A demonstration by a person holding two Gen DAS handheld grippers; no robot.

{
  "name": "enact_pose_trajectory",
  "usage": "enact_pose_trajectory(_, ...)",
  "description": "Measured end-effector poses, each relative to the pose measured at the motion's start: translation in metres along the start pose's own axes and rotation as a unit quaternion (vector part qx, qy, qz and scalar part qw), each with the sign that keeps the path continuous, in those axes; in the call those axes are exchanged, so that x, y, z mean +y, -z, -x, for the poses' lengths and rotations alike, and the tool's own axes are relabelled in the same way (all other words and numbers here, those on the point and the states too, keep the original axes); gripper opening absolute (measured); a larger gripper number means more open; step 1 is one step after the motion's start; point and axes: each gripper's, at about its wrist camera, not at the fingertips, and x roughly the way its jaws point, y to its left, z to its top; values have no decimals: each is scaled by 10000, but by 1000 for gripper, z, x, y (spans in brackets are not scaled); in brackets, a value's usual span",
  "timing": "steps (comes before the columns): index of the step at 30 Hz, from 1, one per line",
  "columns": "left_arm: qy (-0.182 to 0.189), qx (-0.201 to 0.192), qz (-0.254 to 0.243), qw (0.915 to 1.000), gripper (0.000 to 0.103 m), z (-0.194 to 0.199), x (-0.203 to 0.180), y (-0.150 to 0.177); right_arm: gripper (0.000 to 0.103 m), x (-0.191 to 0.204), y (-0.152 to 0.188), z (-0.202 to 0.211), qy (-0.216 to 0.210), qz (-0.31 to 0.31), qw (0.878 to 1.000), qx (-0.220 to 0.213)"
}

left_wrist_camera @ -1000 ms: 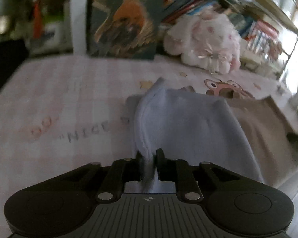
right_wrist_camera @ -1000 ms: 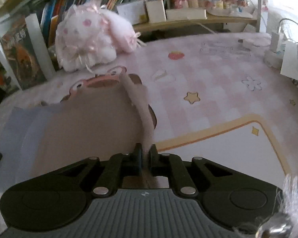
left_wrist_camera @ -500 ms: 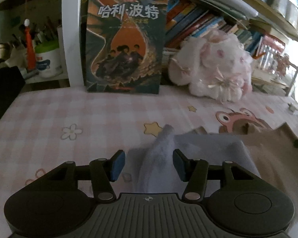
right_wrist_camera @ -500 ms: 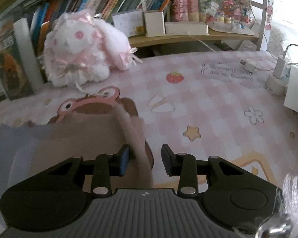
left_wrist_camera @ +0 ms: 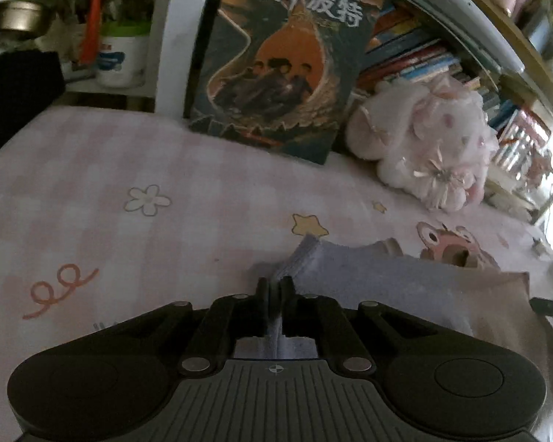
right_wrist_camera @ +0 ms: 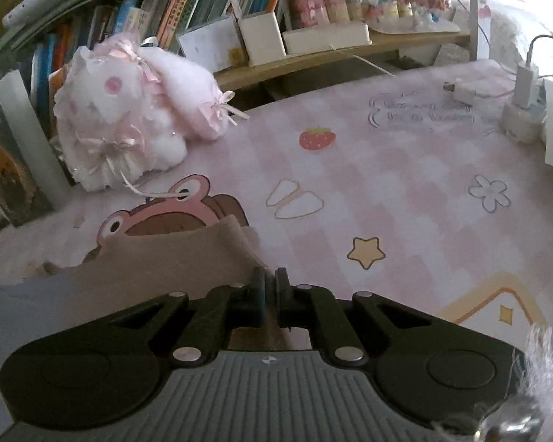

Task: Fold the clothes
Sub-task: 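Lay the folded hem down and open both tools, then move both tools to the folded sweater's side edges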

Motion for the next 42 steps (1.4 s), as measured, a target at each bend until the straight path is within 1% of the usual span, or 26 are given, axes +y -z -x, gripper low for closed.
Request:
enact_pose_trajectory(2, -83, 3, -104, 9999, 13, -1, -2, 1, 7, 0, -1, -1, 45, 52, 10000, 10)
enact_pose_trajectory(3, -132, 17, -113, 9998, 16, 0, -2, 0, 12, 0, -1, 0, 79, 80, 9999, 12)
enact_pose_trajectory(4, -182, 40, -86, 9998, 22, 2, -1, -1, 22, -2, -2, 1, 132, 75, 9999, 10)
enact_pose_trajectory(5, -232, 62, -58, 9997, 26, 4, 0, -1, 26, -3, -1, 4, 138, 70, 9999, -14)
enact_pose_trajectory(6, -290, 37, -31, 9996, 32, 8, 0, -2, 29, -4, -1, 7, 139, 64, 9999, -40)
enact_pose_trajectory(7, -354, -21, -3, 9994, 37, 13, -1, -4, 31, -4, 0, 10, 139, 58, 9999, -66)
enact_pose_trajectory(8, -417, -80, 25, 9991, 38, 19, -1, -5, 31, -5, 1, 13, 140, 53, 9998, -93)
enact_pose_trajectory(9, -481, -138, 53, 9987, 40, 24, -2, -6, 34, -4, 2, 18, 136, 104, 9998, -111)
enact_pose_trajectory(10, -500, -214, 40, 9985, 46, 31, -3, -6, 38, -2, 4, 23, 141, 184, 9996, -142)
enact_pose_trajectory(11, -488, -301, 1, 9984, 49, 39, -4, -6, 40, 0, 6, 29, 145, 279, 9993, -190)
enact_pose_trajectory(15, -426, -535, -172, 9975, 51, 69, -11, 2, 50, 5, 19, 53, 148, 555, 9979, -292)
enact_pose_trajectory(18, -461, -657, -312, 9963, 68, 87, -19, 15, 59, 7, 31, 67, 129, 746, 9967, -281)
enact_pose_trajectory(19, -476, -694, -372, 9958, 69, 92, -23, 20, 61, 7, 35, 71, 122, 809, 9963, -277)
enact_pose_trajectory(20, -485, -726, -438, 9952, 70, 96, -27, 25, 65, 8, 39, 75, 115, 873, 9957, -273)
enact_pose_trajectory(21, -488, -732, -490, 9949, 73, 100, -31, 30, 69, 8, 43, 80, 108, 936, 9952, -269)
enact_pose_trajectory(23, -478, -703, -562, 9948, 76, 106, -41, 40, 69, 10, 51, 88, 95, 1063, 9939, -262)
enact_pose_trajectory(25, -463, -641, -607, 9950, 79, 109, -52, 50, 72, 11, 59, 97, 82, 1189, 9925, -254)
enact_pose_trajectory(29, -670, -544, -763, 9933, 80, 110, -76, 65, 72, 8, 67, 101, -229, 1327, 9908, -146)
enact_pose_trajectory(32, -814, -524, -639, 9933, 80, 112, -95, 76, 72, 3, 70, 101, -485, 1446, 9883, -21)
enact_pose_trajectory(35, -973, -493, -360, 9934, 80, 115, -117, 87, 72, -4, 70, 101, -723, 1697, 9827, 159)
enact_pose_trajectory(37, -1029, -514, -229, 9931, 80, 118, -133, 96, 72, -10, 70, 103, -918, 1922, 9768, 233)
enact_pose_trajectory(39, -1134, -505, -211, 9920, 80, 119, -150, 104, 72, -17, 72, 103, -1059, 2156, 9703, 292)
enact_pose_trajectory(41, -1282, -477, -224, 9903, 80, 121, -165, 112, 72, -26, 72, 102, -1223, 2260, 9656, 406)
enact_pose_trajectory(42, -1367, -469, -209, 9893, 82, 122, -173, 117, 73, -30, 72, 102, -1301, 2297, 9634, 455)
